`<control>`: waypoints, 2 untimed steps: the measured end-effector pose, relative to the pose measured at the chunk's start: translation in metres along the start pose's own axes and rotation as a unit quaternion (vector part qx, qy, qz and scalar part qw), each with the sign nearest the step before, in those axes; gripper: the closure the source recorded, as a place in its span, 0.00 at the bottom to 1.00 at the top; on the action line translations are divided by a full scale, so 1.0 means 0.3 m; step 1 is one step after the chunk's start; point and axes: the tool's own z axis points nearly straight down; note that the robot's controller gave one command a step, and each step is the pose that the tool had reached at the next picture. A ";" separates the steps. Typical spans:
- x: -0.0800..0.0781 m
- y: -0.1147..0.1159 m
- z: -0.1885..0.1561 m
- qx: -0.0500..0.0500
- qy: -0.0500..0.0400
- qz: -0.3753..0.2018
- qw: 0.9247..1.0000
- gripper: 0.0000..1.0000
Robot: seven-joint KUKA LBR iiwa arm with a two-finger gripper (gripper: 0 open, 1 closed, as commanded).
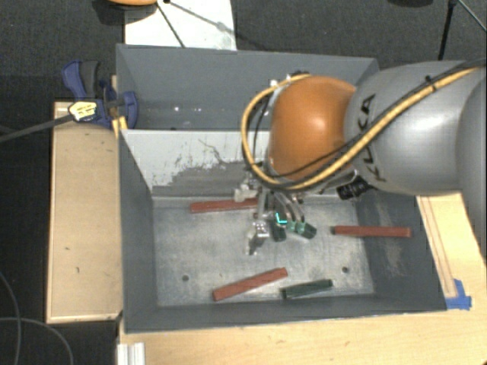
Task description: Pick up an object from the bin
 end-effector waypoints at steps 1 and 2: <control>0.093 -0.002 0.146 -0.001 -0.003 0.019 1.000 0.00; 0.165 0.032 0.307 0.000 0.000 -0.012 1.000 0.00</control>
Offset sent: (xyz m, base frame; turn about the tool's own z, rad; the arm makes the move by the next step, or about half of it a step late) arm -0.0567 0.0138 -0.1058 -0.0428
